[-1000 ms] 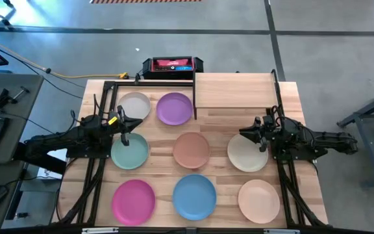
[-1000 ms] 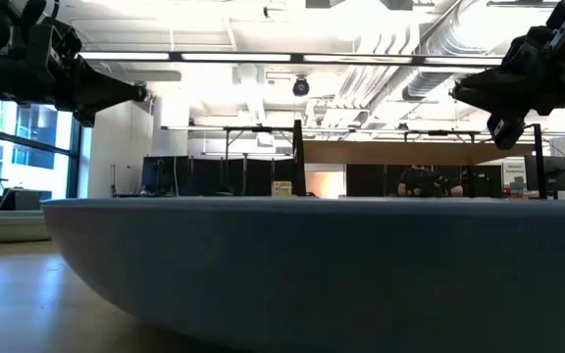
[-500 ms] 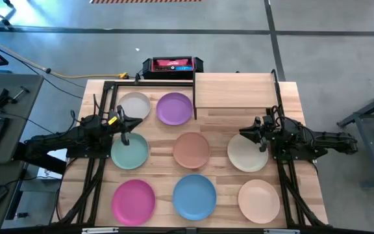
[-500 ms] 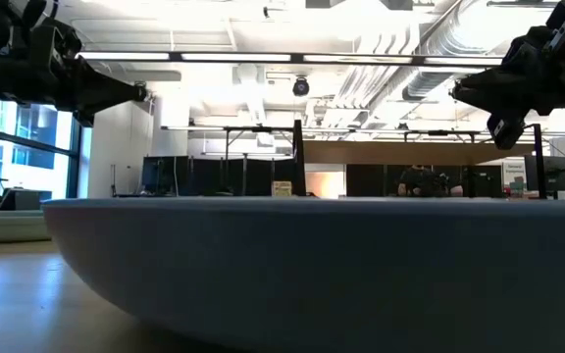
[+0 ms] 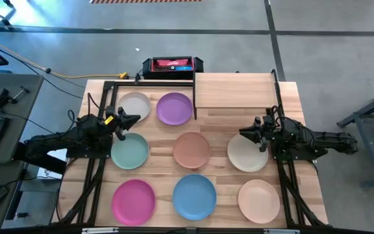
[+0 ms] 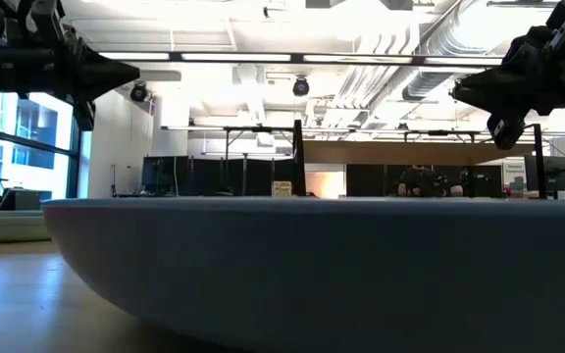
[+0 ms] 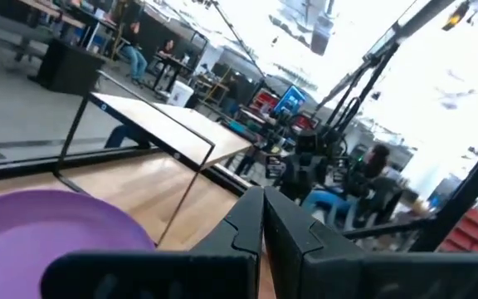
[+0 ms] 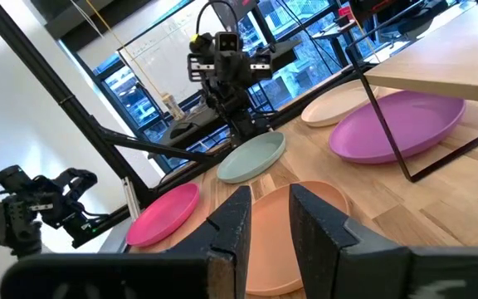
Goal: Place and stack plates onto a shelf
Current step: Put the bottom white plate on the shelf
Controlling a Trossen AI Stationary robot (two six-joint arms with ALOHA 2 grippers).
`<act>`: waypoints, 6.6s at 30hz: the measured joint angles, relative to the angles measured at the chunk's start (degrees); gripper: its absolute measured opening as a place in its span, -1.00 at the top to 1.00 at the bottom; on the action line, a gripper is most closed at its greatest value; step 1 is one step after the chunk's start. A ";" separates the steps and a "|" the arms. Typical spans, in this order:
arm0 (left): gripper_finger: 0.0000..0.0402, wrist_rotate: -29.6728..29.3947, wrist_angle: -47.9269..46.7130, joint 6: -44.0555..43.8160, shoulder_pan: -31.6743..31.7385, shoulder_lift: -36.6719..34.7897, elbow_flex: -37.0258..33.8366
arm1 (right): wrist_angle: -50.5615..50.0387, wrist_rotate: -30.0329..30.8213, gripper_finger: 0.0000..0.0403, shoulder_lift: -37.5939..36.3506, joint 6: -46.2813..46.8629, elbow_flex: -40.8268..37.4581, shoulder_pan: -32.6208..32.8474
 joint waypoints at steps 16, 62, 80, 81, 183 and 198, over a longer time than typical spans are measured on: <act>0.98 -6.90 2.70 -4.08 0.02 0.00 0.00 | 1.03 1.65 0.67 -0.02 -2.68 -0.06 -0.02; 0.99 0.82 8.18 0.07 -0.02 25.82 28.21 | 6.25 0.62 0.40 0.27 -7.73 19.30 -0.02; 0.99 4.78 -8.78 -0.32 -0.02 34.84 37.40 | -39.51 -4.32 0.40 26.58 -1.56 44.48 -0.02; 0.99 4.78 -9.35 -0.32 -0.02 34.84 37.40 | -41.66 -4.32 0.40 28.10 -0.76 45.17 -0.02; 0.99 4.72 -28.44 7.11 -0.02 34.84 37.40 | -46.14 0.12 0.98 89.60 52.97 54.26 16.28; 0.99 4.72 -28.44 7.13 -0.01 34.86 37.40 | -60.22 1.81 0.99 89.60 47.86 69.08 16.27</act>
